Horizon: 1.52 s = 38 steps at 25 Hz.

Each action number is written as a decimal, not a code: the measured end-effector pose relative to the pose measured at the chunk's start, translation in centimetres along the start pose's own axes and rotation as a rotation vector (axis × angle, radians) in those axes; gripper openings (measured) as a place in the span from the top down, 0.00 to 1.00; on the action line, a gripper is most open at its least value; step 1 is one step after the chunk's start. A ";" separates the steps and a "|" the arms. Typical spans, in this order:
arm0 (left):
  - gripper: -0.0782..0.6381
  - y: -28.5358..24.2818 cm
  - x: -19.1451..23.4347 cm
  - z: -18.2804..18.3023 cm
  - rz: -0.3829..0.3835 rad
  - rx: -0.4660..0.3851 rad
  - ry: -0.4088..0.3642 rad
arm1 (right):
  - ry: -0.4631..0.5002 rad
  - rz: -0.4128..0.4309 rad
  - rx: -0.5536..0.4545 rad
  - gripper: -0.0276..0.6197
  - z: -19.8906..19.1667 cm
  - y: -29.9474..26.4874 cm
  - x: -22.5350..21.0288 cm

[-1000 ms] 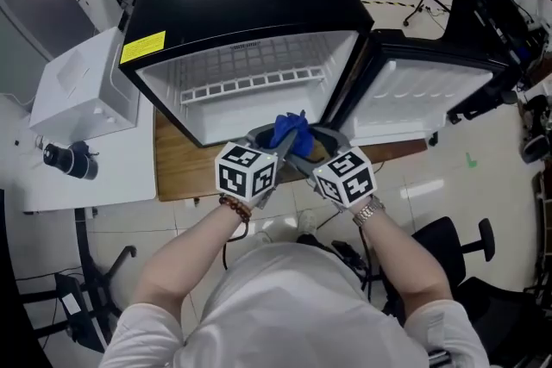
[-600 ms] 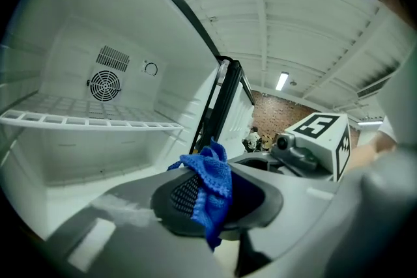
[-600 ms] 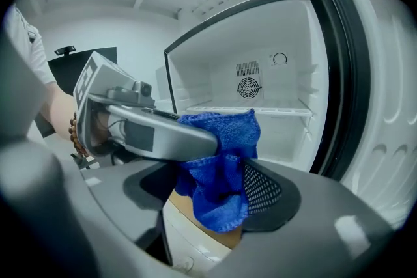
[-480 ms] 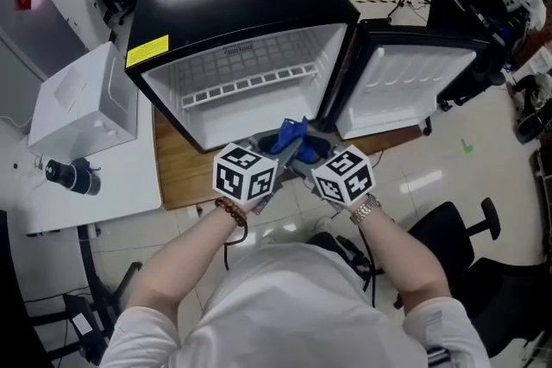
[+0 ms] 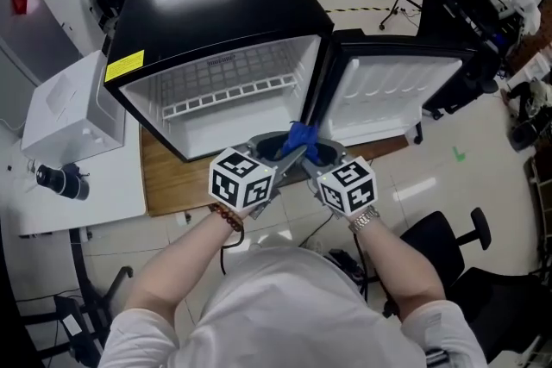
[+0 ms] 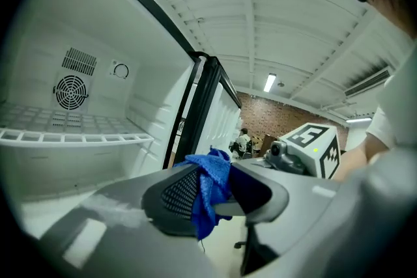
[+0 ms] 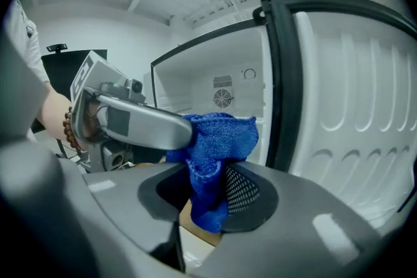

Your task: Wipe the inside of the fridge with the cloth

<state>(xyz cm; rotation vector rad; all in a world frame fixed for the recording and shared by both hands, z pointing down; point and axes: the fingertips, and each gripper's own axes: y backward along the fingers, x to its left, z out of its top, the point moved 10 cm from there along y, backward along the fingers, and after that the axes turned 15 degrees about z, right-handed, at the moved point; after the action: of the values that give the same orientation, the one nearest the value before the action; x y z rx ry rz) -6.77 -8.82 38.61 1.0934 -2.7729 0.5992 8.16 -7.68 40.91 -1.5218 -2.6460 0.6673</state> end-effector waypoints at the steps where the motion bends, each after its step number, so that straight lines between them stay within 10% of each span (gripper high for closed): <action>1: 0.66 -0.3 -0.3 0.2 0.013 -0.017 0.016 | 0.003 -0.022 -0.009 0.78 0.1 0.9 -0.6; 12: 0.69 -6.4 -2.8 -2.2 0.264 0.051 0.085 | 0.121 -0.169 -0.160 0.78 4.5 10.3 -5.0; 24: 0.60 -15.6 -4.8 -5.5 0.510 0.224 0.120 | 0.277 -0.144 -0.277 0.78 11.0 11.9 -6.5; 38: 0.67 -19.3 -3.7 -8.1 0.705 0.385 0.090 | 0.230 -0.104 -0.289 0.79 12.1 11.9 -8.1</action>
<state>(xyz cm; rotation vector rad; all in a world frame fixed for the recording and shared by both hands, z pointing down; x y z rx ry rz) 8.60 -16.07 51.36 0.0609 -2.9878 1.2467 19.47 -13.53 27.08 -1.4043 -2.7050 0.0974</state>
